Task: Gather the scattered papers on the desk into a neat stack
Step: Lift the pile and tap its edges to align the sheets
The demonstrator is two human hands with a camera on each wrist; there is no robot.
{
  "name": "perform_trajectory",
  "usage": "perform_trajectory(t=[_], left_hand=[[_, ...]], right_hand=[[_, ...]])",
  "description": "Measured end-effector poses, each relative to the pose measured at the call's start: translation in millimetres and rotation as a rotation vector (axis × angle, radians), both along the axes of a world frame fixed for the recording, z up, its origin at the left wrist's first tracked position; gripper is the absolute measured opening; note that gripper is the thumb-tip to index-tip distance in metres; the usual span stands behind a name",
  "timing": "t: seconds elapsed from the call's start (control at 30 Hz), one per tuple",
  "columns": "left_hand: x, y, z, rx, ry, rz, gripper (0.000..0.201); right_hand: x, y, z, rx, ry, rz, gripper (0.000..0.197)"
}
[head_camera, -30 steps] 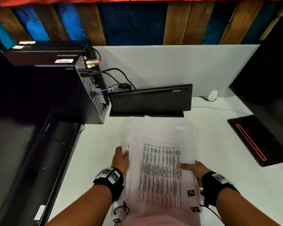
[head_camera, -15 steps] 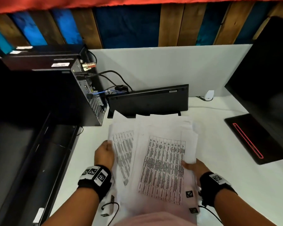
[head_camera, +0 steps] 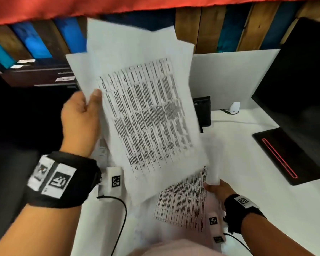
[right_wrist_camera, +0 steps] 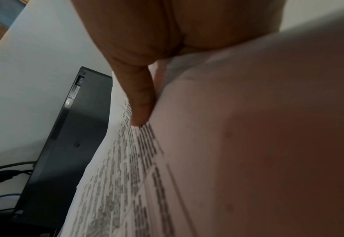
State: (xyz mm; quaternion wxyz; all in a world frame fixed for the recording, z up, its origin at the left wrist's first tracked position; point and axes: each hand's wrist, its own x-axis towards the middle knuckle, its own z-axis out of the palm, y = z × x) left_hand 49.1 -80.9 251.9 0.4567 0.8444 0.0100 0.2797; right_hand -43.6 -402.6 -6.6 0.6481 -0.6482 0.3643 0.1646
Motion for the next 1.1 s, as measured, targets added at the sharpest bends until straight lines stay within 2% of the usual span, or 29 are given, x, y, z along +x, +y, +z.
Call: perform_trajectory(t=[0.1,0.13,0.23,0.33,0.43,0.53,0.63,0.7,0.77,0.83,0.9,0.93,1.0,1.03,1.1], left_hand=[[12.1,-13.3,-50.1,-0.048,0.223,0.001,0.033],[12.9,-19.5,-69.5,-0.04,0.301,0.002,0.036],[5.0,-32.4,-127.5,-0.006,0.496,0.023,0.039],[-6.6,-34.9,-177.9,0.0,0.68,0.017,0.04],[-15.0,-34.4,-213.0,0.055,0.901,-0.046,0.04],[-21.7,-35.2,-227.3,0.101,1.073,-0.136,0.056],[-32.5,-37.5,-231.3,0.231,1.131,-0.221,0.06],[-46.2,-47.0,-232.6,0.326,1.206,-0.331,0.068],[-55.4,-56.8,-232.1,0.394,1.326,-0.434,0.078],[-54.7,-60.1,-230.1,0.478,1.341,-0.447,0.076],[-50.7,-54.6,-228.5,0.661,1.252,-0.391,0.066],[-48.0,-50.3,-229.4,0.717,1.214,-0.366,0.063],[-42.9,-41.8,-231.2,0.674,1.208,-0.379,0.062],[-40.9,-40.1,-232.3,0.612,1.208,-0.406,0.064],[-36.3,-32.6,-233.5,0.546,1.177,-0.383,0.084]], right_hand=[[-1.1,-1.1,7.6,0.013,-0.032,0.001,0.038],[-1.6,-1.6,7.6,0.04,-0.044,-0.003,0.039],[-1.0,-4.5,-8.7,0.092,-0.036,0.011,0.067],[1.5,-14.9,-32.6,0.066,0.011,0.06,0.067],[2.8,-11.8,-21.3,-0.003,0.01,0.057,0.056],[1.3,-10.6,-1.5,-0.025,0.051,0.009,0.057],[-2.2,-7.3,4.2,0.082,0.02,-0.019,0.078],[-5.8,-3.8,-3.8,0.12,-0.076,0.028,0.098],[-10.5,-1.2,-8.8,0.108,-0.115,0.091,0.102],[-16.2,-1.1,-11.0,0.136,-0.099,0.156,0.104],[-20.9,-3.3,-9.9,0.178,-0.035,0.217,0.096],[-22.6,-3.1,-6.7,0.186,0.001,0.237,0.083],[-22.6,0.3,-1.8,0.156,0.028,0.214,0.057],[-23.5,1.1,1.2,0.122,0.016,0.178,0.052],[-20.0,6.4,8.9,0.071,-0.034,0.13,0.046]])
